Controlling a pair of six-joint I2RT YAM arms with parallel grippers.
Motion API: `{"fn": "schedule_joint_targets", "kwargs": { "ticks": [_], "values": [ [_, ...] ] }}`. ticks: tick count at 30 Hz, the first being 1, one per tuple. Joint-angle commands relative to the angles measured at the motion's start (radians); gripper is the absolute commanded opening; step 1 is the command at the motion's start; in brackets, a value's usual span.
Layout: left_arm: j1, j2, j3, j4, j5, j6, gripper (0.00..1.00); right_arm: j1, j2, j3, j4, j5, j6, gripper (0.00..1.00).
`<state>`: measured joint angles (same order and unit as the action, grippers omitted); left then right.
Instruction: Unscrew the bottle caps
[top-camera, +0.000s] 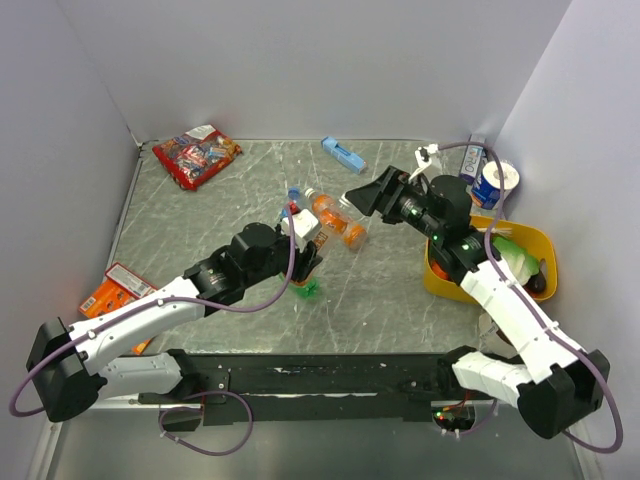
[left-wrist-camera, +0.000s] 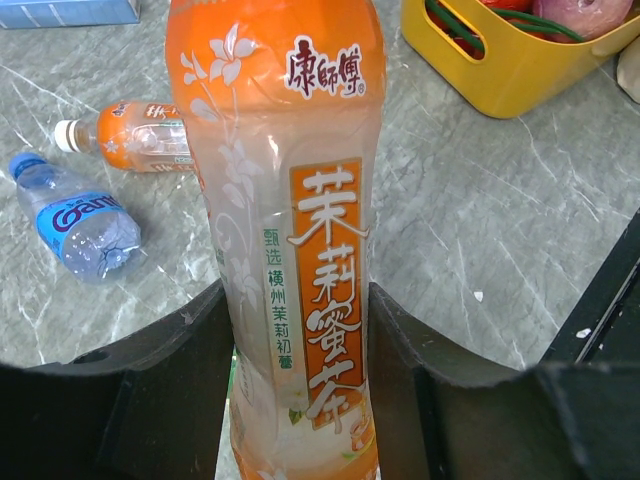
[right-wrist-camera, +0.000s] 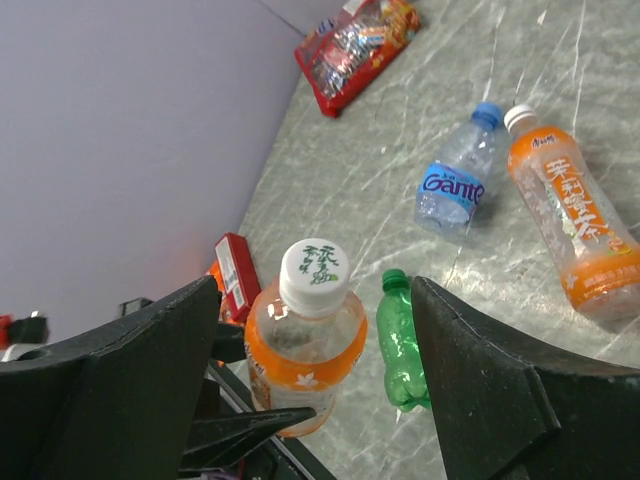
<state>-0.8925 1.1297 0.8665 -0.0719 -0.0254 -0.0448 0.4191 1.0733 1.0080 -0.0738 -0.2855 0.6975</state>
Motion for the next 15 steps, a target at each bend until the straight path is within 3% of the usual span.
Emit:
{"fn": "schedule_joint_targets", "kwargs": {
  "ticks": [1, 6, 15],
  "values": [
    [-0.014, -0.019, 0.040, 0.038, -0.016, -0.003, 0.50, 0.024, 0.020, 0.050, 0.048, -0.012, -0.001, 0.82],
    [-0.025, -0.024, 0.039, 0.037, -0.024, 0.003, 0.50, 0.038, 0.043, 0.060, 0.063, -0.035, 0.002, 0.79],
    [-0.031, -0.025, 0.035, 0.041, -0.004, 0.006, 0.49, 0.041, 0.086, 0.040, 0.175, -0.141, 0.050, 0.42]
  ]
}}
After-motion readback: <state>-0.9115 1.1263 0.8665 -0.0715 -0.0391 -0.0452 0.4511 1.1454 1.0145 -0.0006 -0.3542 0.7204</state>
